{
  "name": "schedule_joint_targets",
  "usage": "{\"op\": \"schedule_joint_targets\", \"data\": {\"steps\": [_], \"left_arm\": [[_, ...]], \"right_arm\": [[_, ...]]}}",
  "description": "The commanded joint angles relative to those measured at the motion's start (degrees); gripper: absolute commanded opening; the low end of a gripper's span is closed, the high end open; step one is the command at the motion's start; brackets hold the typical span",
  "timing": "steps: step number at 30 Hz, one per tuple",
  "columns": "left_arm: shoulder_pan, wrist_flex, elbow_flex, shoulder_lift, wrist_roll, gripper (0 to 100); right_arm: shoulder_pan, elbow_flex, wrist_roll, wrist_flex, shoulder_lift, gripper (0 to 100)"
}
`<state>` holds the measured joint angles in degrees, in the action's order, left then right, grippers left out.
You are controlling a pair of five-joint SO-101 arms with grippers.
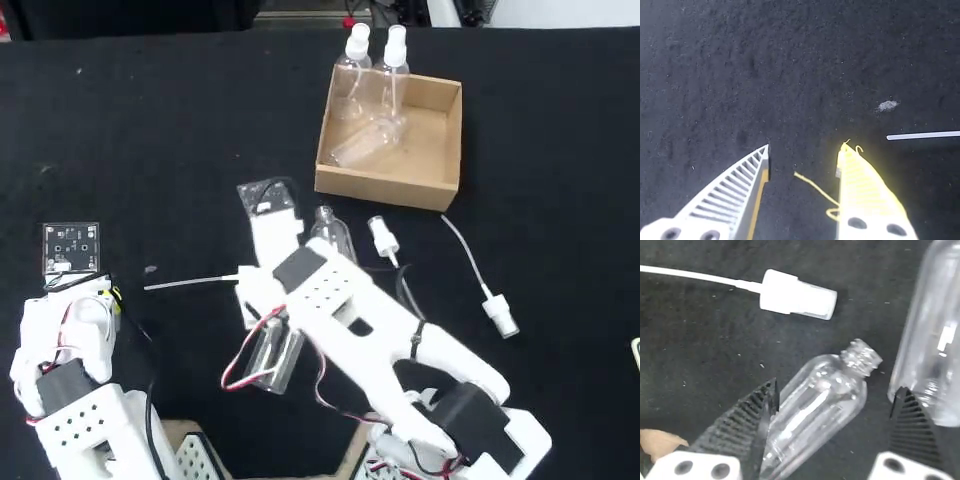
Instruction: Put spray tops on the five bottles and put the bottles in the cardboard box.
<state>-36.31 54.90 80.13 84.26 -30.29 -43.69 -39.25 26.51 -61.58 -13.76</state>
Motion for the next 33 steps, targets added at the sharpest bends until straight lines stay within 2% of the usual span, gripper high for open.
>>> {"op": "schedule_joint_targets", "data": {"steps": [1,7,13,15,17,19,20,21,24,27,29,33], "left_arm": [[0.40,-0.18,-0.66,0.70,-0.35,21],[0.48,-0.18,-0.66,0.70,-0.35,21],[0.31,-0.18,-0.66,0.70,-0.35,21],[0.13,-0.18,-0.66,0.70,-0.35,21],[0.04,-0.18,-0.66,0.70,-0.35,21],[0.04,-0.18,-0.66,0.70,-0.35,21],[0.04,-0.18,-0.66,0.70,-0.35,21],[0.04,-0.18,-0.66,0.70,-0.35,21],[0.04,-0.18,-0.66,0.70,-0.35,21],[0.48,-0.18,-0.66,0.70,-0.35,21],[0.66,-0.26,-0.75,0.70,-0.35,21],[0.40,-2.11,-0.66,0.70,-0.35,21]], "right_arm": [[-1.32,-2.51,2.46,6.59,-2.86,32.9],[-1.14,-3.91,2.46,7.74,2.77,32.9],[-1.14,1.27,2.02,7.21,13.93,32.5],[-1.14,3.65,1.85,4.31,16.84,27.0],[-1.14,6.46,0.18,1.58,19.03,16.0],[-0.35,8.84,-3.43,-0.35,19.74,1.9],[0.44,9.71,-5.71,-1.32,19.65,0.9],[1.32,10.77,-7.91,-3.08,19.47,4.1],[4.84,13.41,-14.33,-5.27,18.59,2.8],[8.70,14.90,-29.98,-4.31,17.89,1.9],[10.29,15.16,-38.51,-1.49,17.71,1.8],[12.04,14.73,-45.36,6.86,18.24,2.7]]}}
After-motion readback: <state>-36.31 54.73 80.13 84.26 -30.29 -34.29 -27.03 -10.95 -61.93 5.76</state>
